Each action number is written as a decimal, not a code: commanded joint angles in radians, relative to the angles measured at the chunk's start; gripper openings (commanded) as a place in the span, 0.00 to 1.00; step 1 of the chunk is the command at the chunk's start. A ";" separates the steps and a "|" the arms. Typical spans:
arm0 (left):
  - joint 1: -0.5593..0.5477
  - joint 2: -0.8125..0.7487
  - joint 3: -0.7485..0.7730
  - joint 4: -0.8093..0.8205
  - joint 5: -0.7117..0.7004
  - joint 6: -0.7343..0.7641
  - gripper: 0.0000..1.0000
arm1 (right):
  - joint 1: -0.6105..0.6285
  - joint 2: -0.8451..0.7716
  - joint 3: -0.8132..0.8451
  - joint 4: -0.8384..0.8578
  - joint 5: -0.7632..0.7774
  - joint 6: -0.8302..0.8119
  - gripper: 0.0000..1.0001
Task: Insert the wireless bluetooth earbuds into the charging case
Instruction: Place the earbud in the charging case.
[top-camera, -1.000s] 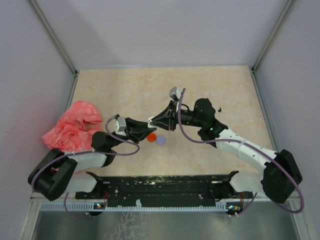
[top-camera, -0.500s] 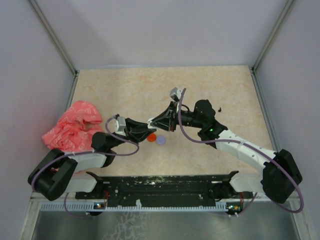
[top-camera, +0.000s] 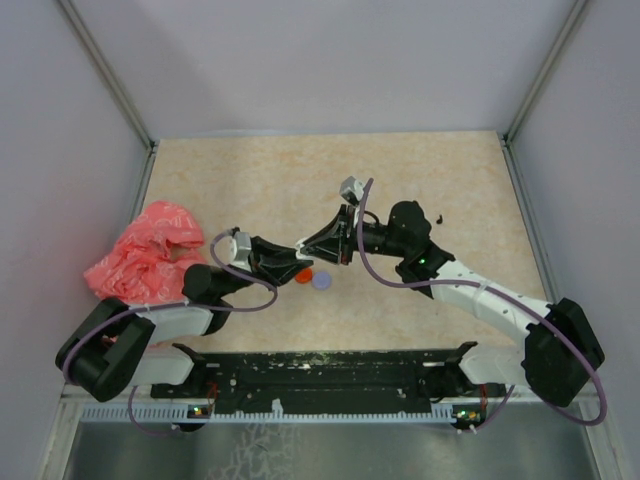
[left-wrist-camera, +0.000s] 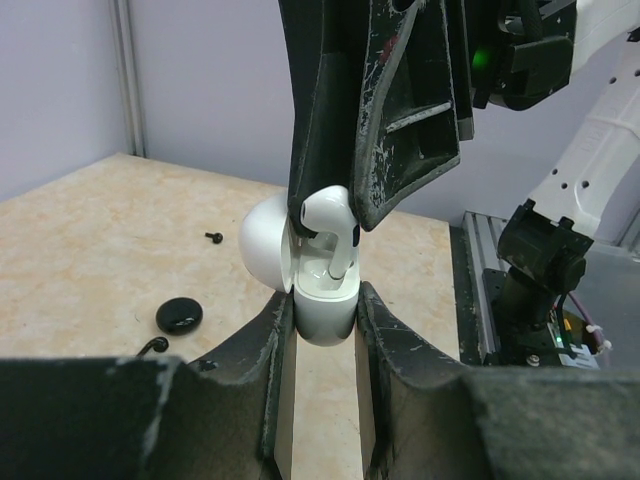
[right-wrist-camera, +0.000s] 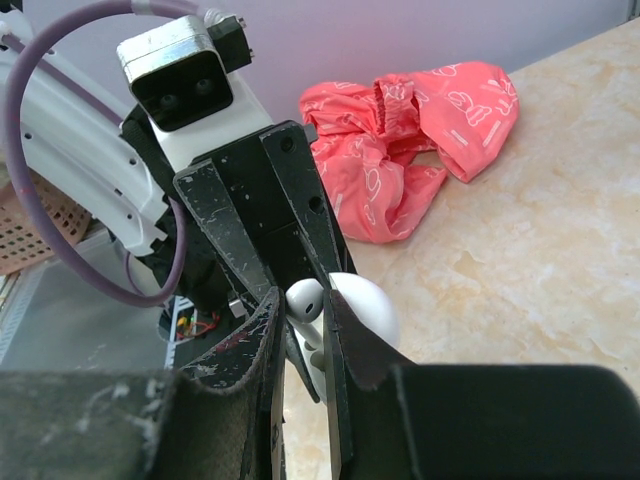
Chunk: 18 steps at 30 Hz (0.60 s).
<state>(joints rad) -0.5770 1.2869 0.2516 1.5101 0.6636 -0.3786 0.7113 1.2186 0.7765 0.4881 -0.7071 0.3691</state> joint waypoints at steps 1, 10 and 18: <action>0.003 -0.032 0.008 0.272 -0.009 -0.042 0.00 | 0.005 0.000 -0.046 0.005 0.009 0.029 0.13; 0.003 -0.060 -0.012 0.280 -0.037 -0.017 0.00 | 0.005 -0.047 -0.083 -0.004 0.102 0.077 0.13; 0.003 -0.041 0.006 0.270 0.001 -0.020 0.00 | 0.007 -0.016 -0.045 -0.041 0.013 0.039 0.15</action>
<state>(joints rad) -0.5755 1.2564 0.2310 1.5105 0.6567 -0.3885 0.7113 1.1786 0.7124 0.5072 -0.6468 0.4374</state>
